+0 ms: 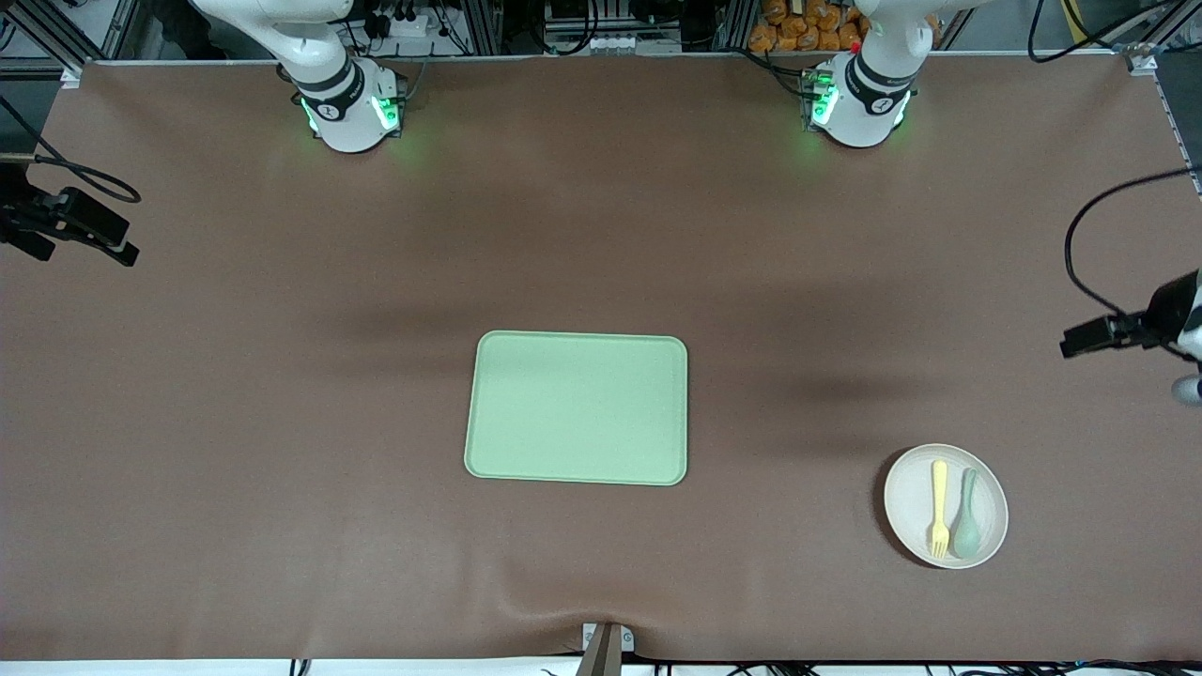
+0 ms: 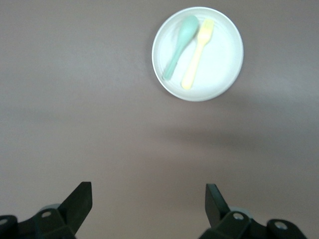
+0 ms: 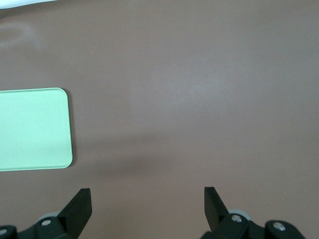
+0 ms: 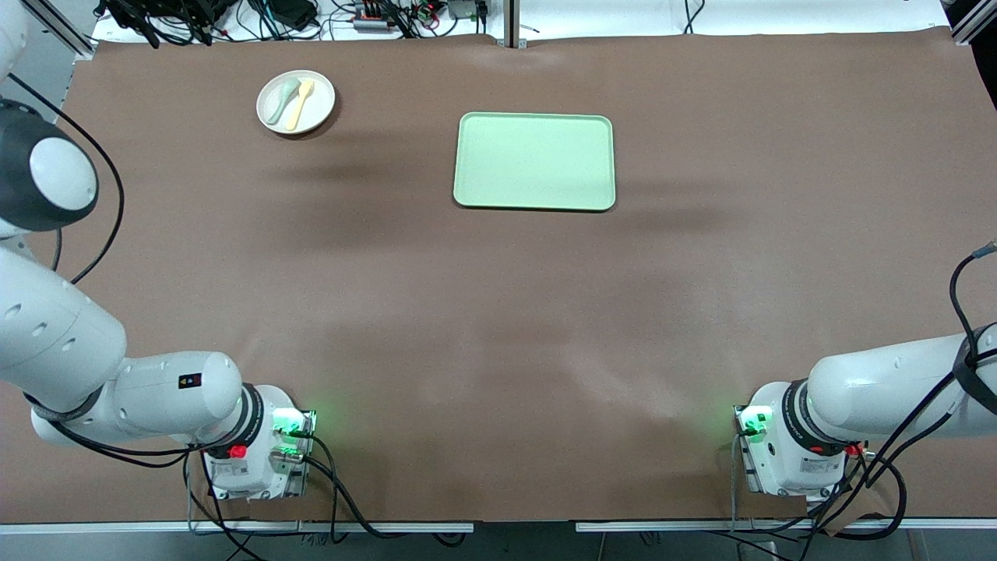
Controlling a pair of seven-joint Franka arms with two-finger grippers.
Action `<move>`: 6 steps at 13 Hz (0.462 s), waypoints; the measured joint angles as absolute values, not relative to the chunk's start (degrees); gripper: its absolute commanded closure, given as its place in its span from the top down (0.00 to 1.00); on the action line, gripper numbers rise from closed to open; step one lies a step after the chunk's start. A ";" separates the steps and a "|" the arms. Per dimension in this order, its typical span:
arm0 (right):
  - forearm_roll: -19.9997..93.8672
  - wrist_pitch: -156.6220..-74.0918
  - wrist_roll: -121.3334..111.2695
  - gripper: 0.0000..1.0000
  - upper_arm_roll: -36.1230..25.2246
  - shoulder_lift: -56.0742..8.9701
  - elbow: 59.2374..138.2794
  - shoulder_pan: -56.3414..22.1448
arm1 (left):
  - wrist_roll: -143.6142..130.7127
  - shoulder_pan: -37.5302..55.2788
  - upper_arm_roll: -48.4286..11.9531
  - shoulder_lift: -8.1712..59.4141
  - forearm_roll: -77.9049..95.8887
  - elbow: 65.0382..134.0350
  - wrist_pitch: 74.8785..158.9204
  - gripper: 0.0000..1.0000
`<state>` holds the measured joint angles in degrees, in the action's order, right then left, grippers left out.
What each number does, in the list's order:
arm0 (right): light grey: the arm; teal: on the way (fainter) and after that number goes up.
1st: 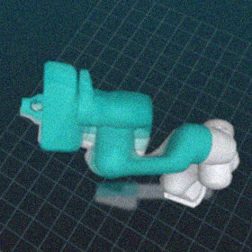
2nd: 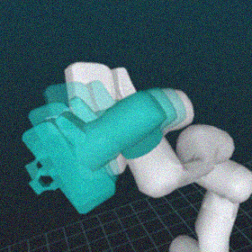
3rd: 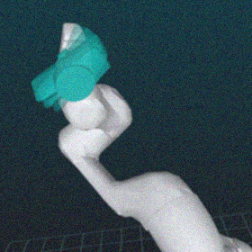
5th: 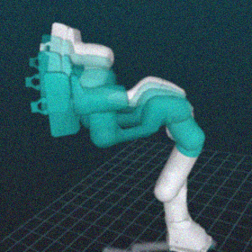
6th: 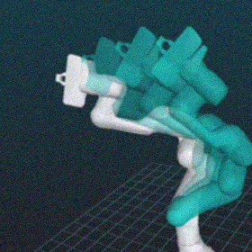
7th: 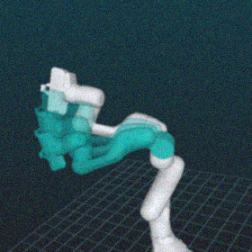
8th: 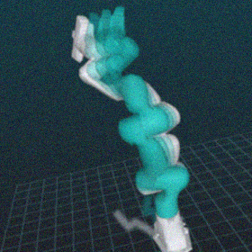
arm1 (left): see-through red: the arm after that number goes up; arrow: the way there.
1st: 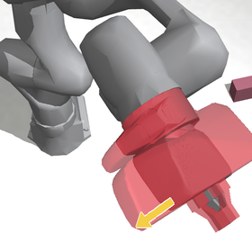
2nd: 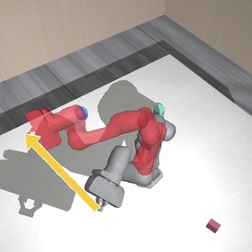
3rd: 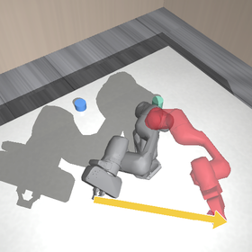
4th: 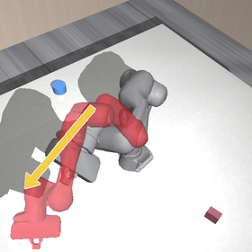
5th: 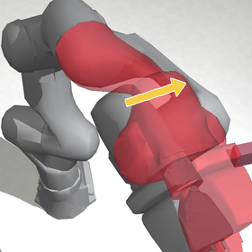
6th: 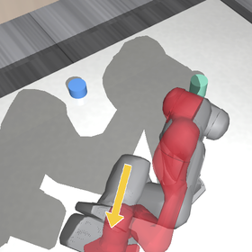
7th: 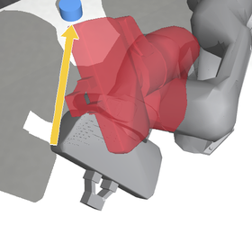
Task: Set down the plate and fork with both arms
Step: 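Move the left gripper toward the white plate's rim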
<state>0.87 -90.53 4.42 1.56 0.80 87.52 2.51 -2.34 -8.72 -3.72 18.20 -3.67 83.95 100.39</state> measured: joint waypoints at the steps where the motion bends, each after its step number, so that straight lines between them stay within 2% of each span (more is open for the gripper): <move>1: 0.87 -90.53 4.42 1.00 1.56 0.80 87.52 2.51 | -2.34 -9.50 -3.68 20.43 -3.68 83.90 102.87 1.00; 6: 0.87 -90.53 4.42 1.00 1.55 0.80 87.52 2.51 | -2.29 -11.91 -3.67 26.98 -3.69 82.92 110.27 1.00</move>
<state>0.87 -90.53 4.42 1.55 0.80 87.52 2.51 -2.29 -11.91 -3.67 26.98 -3.69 82.92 110.27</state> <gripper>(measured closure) 0.000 0.000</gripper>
